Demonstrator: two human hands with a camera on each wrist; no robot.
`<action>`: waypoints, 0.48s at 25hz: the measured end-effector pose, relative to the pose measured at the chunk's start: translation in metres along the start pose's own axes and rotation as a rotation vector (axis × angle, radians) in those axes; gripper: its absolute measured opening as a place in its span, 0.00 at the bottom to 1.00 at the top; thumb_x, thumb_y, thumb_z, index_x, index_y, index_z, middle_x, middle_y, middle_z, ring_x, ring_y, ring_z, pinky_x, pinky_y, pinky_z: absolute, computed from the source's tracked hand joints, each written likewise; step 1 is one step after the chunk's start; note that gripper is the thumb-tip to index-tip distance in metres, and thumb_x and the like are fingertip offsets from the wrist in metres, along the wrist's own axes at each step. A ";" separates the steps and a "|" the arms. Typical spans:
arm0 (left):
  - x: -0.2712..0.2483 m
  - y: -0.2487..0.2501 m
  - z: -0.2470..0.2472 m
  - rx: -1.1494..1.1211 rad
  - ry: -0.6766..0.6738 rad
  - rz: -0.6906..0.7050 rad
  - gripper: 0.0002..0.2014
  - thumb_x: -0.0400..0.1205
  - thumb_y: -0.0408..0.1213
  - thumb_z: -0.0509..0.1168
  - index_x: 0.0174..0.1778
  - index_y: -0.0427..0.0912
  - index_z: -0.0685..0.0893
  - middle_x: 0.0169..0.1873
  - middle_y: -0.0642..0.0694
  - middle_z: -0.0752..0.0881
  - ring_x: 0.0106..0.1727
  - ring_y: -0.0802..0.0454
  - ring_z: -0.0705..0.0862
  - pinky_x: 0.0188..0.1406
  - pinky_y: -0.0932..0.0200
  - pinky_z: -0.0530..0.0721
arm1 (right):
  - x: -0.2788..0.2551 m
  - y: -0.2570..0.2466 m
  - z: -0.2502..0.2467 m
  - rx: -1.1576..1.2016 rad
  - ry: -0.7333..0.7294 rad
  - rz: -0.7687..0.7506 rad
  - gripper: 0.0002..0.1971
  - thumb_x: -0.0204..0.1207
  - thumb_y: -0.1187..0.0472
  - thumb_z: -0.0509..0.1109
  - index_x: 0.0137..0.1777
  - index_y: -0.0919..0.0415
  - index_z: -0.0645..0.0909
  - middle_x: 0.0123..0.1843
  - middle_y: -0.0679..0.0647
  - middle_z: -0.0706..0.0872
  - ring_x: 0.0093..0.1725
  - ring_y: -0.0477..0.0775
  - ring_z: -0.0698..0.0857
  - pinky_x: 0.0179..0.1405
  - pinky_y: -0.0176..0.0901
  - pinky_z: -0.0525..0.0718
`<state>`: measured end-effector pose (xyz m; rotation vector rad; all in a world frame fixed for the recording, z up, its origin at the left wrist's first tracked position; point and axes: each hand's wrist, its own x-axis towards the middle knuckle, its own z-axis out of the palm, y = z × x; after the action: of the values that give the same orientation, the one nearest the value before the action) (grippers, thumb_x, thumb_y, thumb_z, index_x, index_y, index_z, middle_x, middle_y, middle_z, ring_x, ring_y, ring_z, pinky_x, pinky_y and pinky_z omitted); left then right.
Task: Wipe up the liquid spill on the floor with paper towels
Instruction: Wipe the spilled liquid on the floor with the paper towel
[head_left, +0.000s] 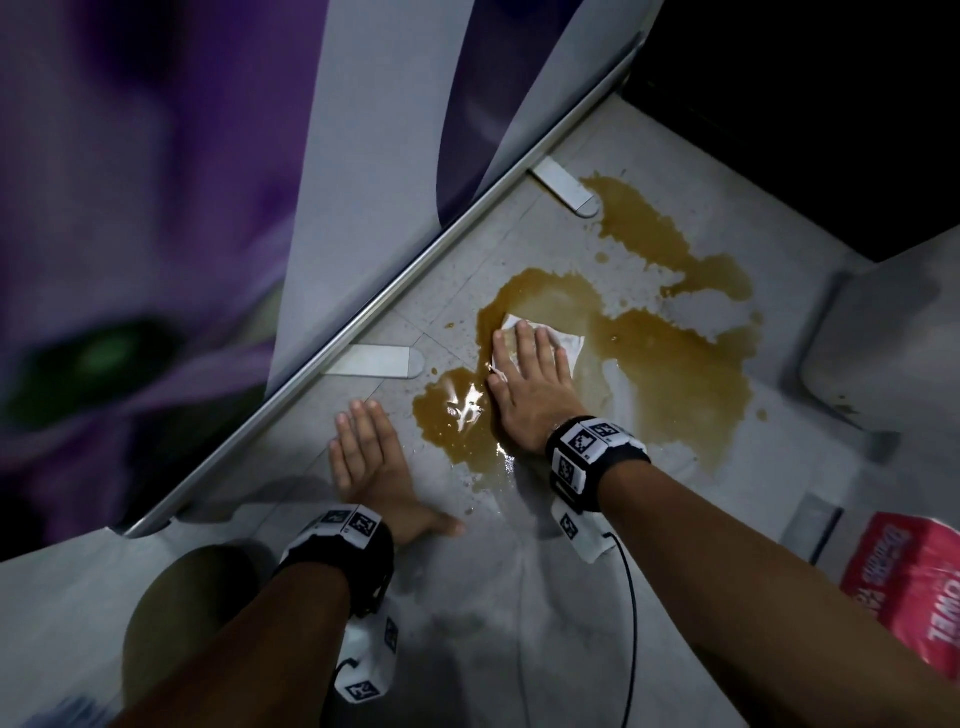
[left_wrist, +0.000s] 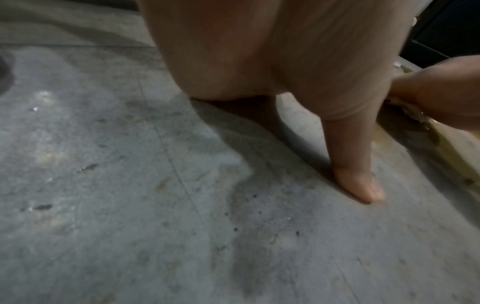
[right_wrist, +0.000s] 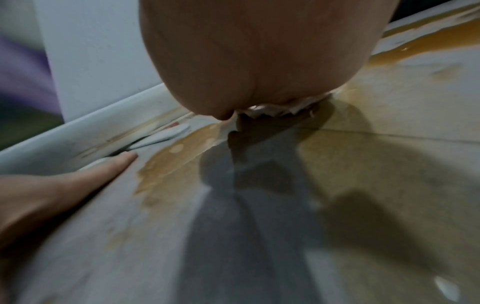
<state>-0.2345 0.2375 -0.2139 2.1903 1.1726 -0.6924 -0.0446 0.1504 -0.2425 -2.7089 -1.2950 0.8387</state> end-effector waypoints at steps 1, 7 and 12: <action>0.000 0.000 0.000 0.006 -0.001 -0.003 0.90 0.39 0.73 0.77 0.76 0.40 0.16 0.75 0.41 0.15 0.76 0.41 0.15 0.81 0.42 0.27 | -0.006 -0.003 -0.002 0.008 -0.039 -0.011 0.29 0.89 0.45 0.37 0.88 0.48 0.35 0.88 0.55 0.31 0.86 0.58 0.31 0.84 0.58 0.33; 0.000 0.000 -0.002 0.026 -0.024 0.002 0.89 0.42 0.74 0.77 0.74 0.40 0.13 0.74 0.40 0.13 0.75 0.39 0.14 0.80 0.42 0.25 | -0.038 -0.008 -0.031 0.386 0.178 -0.036 0.24 0.90 0.47 0.48 0.82 0.51 0.69 0.82 0.52 0.68 0.76 0.55 0.72 0.76 0.47 0.67; 0.003 -0.003 0.001 0.013 -0.006 0.009 0.90 0.40 0.74 0.77 0.73 0.41 0.12 0.75 0.40 0.14 0.76 0.40 0.15 0.80 0.41 0.26 | -0.055 -0.017 -0.038 0.529 0.465 -0.102 0.15 0.88 0.51 0.60 0.60 0.56 0.86 0.53 0.48 0.87 0.53 0.50 0.84 0.54 0.46 0.82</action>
<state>-0.2357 0.2399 -0.2175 2.2021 1.1572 -0.7039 -0.0666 0.1286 -0.1808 -2.2129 -0.9354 0.4186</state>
